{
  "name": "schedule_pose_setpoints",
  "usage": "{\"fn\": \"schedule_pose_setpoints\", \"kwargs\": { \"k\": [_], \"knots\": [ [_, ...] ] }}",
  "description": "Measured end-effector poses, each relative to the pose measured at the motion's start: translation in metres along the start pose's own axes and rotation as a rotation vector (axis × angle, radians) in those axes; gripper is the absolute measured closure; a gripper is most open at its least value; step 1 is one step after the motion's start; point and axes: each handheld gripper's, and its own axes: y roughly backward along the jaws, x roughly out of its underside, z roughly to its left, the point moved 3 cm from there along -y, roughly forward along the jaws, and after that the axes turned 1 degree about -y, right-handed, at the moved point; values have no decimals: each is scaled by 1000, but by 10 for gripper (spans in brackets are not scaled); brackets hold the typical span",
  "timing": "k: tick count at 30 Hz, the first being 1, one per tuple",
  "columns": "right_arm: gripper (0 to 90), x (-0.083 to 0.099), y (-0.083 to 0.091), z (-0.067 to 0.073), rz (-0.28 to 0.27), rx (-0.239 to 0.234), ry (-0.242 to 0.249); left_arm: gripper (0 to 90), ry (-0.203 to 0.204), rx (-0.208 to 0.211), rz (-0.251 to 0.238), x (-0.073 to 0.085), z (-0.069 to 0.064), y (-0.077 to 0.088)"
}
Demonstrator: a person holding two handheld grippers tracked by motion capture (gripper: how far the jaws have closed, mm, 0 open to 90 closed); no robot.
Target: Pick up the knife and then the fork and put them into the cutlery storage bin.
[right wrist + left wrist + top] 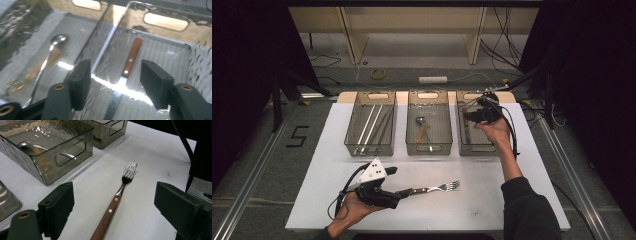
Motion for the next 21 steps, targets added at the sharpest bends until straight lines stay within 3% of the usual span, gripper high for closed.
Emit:
{"fn": "schedule_pose_setpoints", "kwargs": {
  "k": [11,21],
  "knots": [
    [368,21,42,24,-81,-130,90,158,7,0,42,1,3,-3],
    [342,54,63,40,-132,-196,131,161,10,10,114,1,5,-8]
  ]
}}
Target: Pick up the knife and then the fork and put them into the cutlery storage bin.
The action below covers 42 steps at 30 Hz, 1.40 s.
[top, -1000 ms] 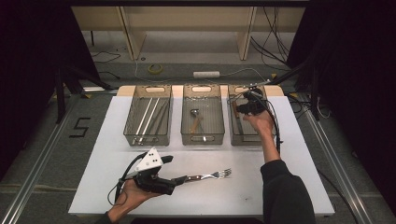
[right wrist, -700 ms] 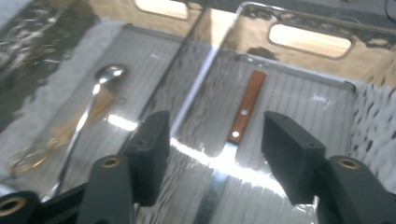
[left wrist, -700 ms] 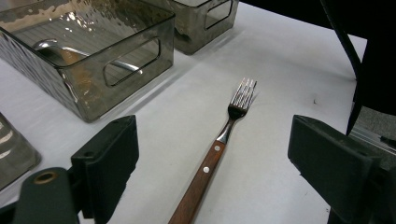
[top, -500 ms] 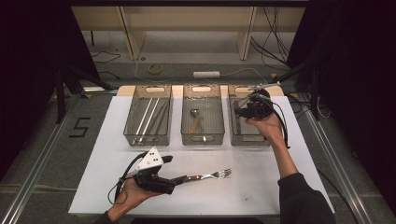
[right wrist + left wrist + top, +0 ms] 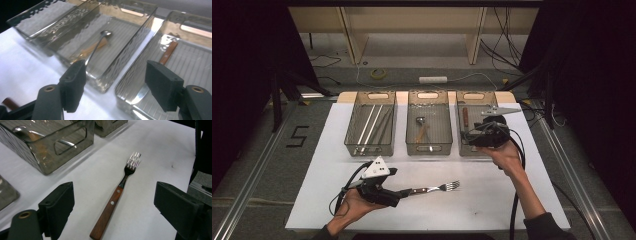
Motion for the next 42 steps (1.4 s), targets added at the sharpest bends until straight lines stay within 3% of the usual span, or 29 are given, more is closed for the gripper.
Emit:
{"fn": "schedule_pose_setpoints", "kwargs": {
  "k": [17,23,30,36,42],
  "knots": [
    [318,50,28,22,-94,-86,-5,166,-47,3,87,-12,-2,-9],
    [306,64,32,27,-81,-116,-3,175,-97,5,168,-18,-4,-16],
    [304,78,34,34,-60,-130,9,194,-144,21,332,-19,-3,-30],
    [303,86,36,38,-43,-132,15,214,-151,23,425,-15,2,-41],
    [302,91,38,41,-39,-132,15,255,-153,30,474,-13,5,-50]
  ]
}}
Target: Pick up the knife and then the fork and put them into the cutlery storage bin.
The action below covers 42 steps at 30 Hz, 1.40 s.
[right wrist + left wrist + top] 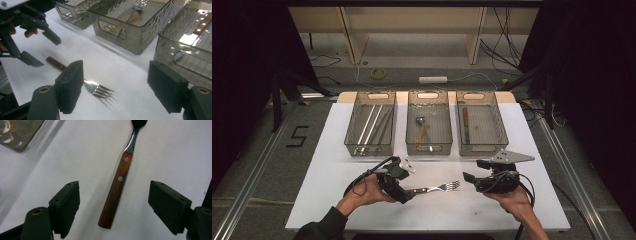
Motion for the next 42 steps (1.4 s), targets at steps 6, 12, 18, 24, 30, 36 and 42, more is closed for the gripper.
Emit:
{"fn": "schedule_pose_setpoints", "kwargs": {
  "k": [6,12,18,24,30,36,42],
  "knots": [
    [300,4,0,5,4,-11,5,320,-27,0,38,-4,-3,-5],
    [301,5,1,7,11,-17,10,364,-49,2,82,-4,-3,-10],
    [301,5,0,7,11,-16,8,404,-73,5,101,-5,-5,-14],
    [301,5,1,7,11,-16,10,456,-93,15,123,-6,-7,-18],
    [302,5,1,8,12,-18,9,498,-102,16,133,-7,-8,-21],
    [302,6,-1,9,14,-21,13,550,-131,4,157,-8,-7,-25],
    [302,6,-1,9,13,-21,12,606,-150,15,178,-8,-5,-29]
  ]
}}
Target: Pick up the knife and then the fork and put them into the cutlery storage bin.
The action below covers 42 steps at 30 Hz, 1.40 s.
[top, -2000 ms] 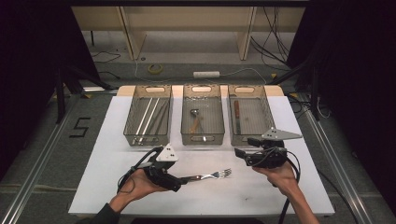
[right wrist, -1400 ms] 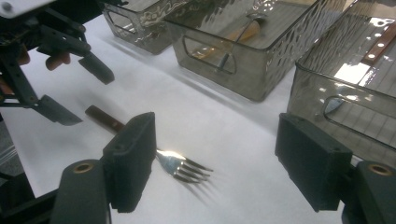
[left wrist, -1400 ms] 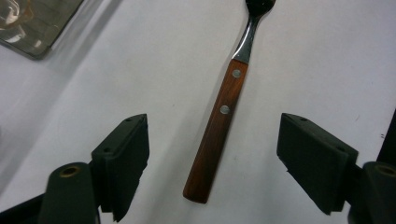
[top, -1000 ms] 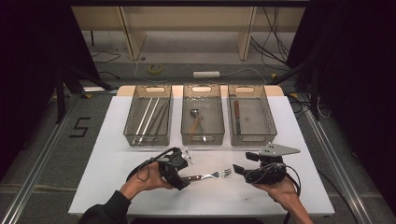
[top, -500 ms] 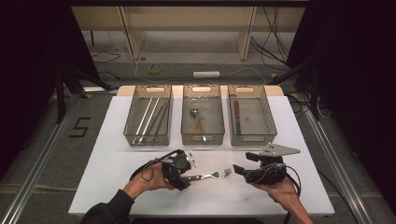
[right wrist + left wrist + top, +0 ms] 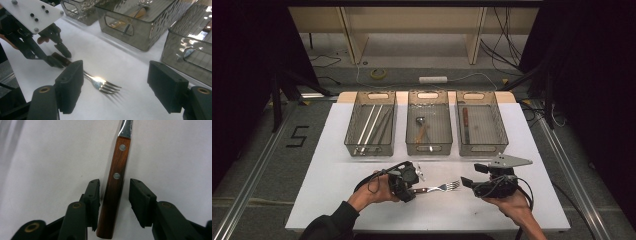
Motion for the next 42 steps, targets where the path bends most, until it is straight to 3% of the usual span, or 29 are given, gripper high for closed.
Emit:
{"fn": "schedule_pose_setpoints", "kwargs": {
  "k": [10,17,28,36,40,42],
  "knots": [
    [303,-1,-1,1,1,-4,0,683,12,34,7,-1,3,-1],
    [305,-1,-1,2,1,-6,6,733,-27,36,1,0,2,-1],
    [309,-1,-1,4,4,-13,13,753,-30,34,-14,1,2,0],
    [309,-3,-7,16,7,-37,59,755,-2,60,-45,-2,-2,6],
    [308,-3,-13,26,23,-57,106,754,8,81,-68,-4,-5,12],
    [308,-2,-18,32,37,-67,133,754,-9,86,-57,-5,-7,15]
  ]
}}
